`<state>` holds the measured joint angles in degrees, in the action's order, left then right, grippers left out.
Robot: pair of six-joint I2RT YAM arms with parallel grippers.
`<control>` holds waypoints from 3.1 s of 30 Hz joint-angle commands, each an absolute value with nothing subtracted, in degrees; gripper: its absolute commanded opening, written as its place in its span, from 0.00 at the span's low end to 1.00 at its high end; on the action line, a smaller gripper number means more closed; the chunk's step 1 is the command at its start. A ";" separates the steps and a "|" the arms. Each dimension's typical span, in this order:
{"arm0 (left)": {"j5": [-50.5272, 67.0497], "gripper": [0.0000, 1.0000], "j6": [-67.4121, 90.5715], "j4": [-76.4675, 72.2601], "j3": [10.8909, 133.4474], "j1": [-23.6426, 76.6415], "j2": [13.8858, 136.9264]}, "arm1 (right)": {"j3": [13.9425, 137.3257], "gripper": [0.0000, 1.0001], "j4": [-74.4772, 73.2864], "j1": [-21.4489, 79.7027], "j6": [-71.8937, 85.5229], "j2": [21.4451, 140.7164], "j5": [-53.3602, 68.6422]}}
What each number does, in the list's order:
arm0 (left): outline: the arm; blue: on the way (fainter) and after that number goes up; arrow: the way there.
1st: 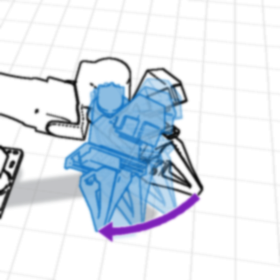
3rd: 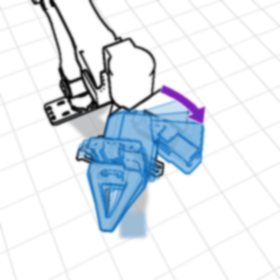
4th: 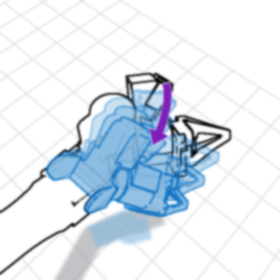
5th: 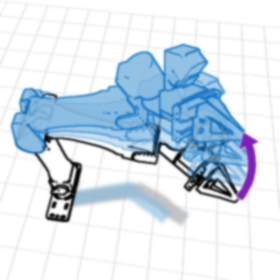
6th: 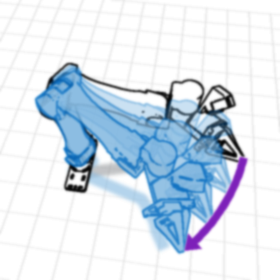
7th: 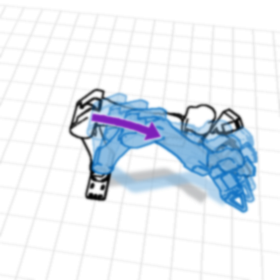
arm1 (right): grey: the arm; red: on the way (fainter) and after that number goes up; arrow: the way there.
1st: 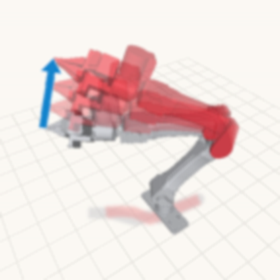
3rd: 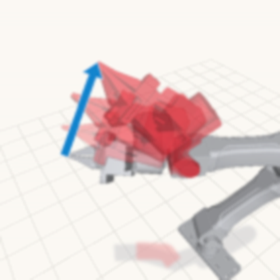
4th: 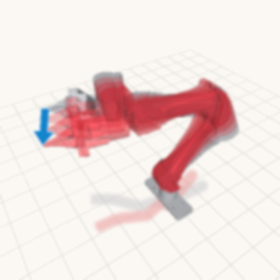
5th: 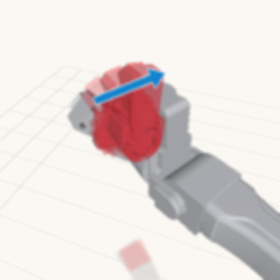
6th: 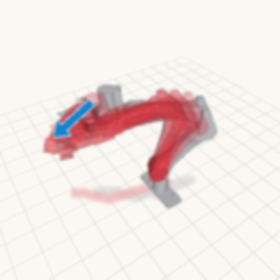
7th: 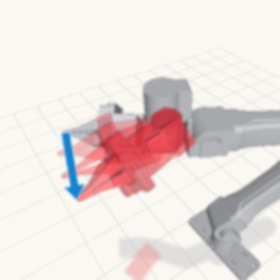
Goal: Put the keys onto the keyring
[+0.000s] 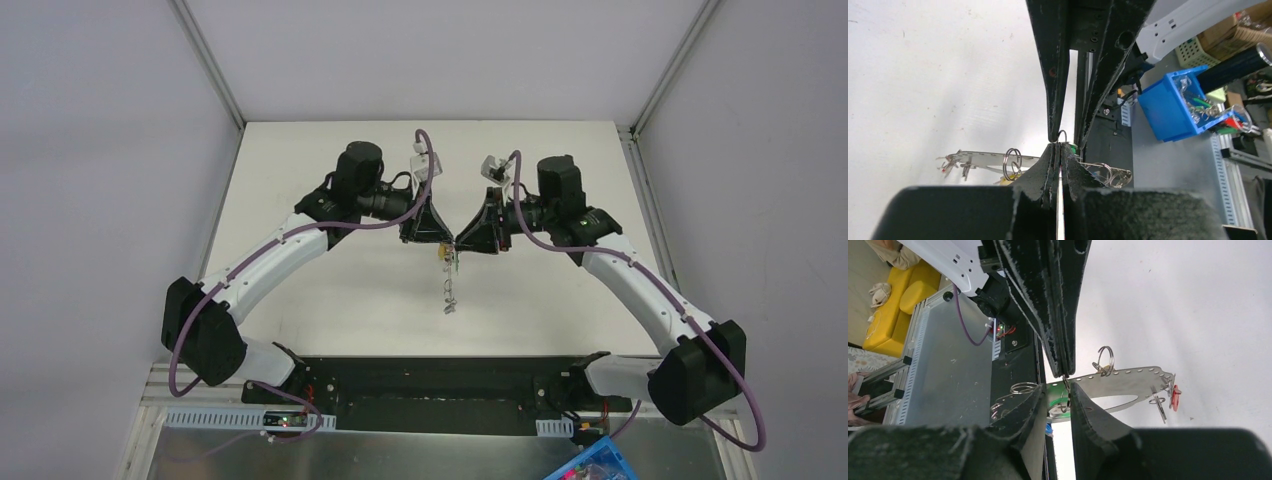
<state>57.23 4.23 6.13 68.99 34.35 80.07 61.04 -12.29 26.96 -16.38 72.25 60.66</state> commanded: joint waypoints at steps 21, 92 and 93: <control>62.58 0.00 25.84 -23.26 62.98 32.48 76.84 | 57.69 0.12 -0.22 24.70 -9.33 69.30 66.83; 59.67 0.32 -10.38 11.69 71.15 36.54 78.56 | 69.90 0.00 -23.12 31.65 -24.17 73.61 55.63; 59.68 0.29 -10.43 11.69 71.25 36.60 78.69 | 69.83 0.00 -23.03 31.70 -24.17 73.60 55.63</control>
